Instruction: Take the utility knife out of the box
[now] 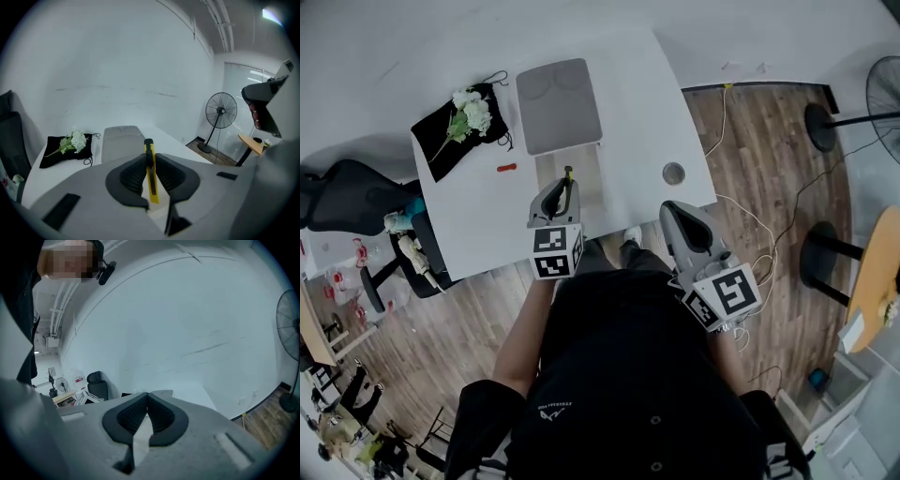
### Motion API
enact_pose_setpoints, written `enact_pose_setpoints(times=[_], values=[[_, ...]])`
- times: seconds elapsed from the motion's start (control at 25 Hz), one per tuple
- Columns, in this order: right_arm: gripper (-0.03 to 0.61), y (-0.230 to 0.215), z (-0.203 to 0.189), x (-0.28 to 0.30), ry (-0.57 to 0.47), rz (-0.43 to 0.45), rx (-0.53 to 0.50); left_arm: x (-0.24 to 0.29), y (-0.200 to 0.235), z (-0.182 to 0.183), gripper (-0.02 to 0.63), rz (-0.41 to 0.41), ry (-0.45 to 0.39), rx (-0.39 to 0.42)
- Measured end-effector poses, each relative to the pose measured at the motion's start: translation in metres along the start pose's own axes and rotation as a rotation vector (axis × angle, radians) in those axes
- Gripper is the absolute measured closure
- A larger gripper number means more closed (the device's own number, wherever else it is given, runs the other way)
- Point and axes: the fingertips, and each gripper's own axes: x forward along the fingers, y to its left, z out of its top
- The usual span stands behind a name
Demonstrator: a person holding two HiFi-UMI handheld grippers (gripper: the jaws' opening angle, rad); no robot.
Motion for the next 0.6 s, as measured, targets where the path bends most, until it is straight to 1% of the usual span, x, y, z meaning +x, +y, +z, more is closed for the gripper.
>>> enact_pose_setpoints(times=[0.36,0.6], values=[[0.574,0.004,-0.009,-0.013,0.028,0.119,-0.032,-0.046,-0.021,0.019,0.555,0.047,-0.118,-0.043],[0.574,0.005,-0.016,-0.022,0.045,0.184,-0.062,-0.083,-0.040,0.022,0.555,0.072,-0.181,-0.078]])
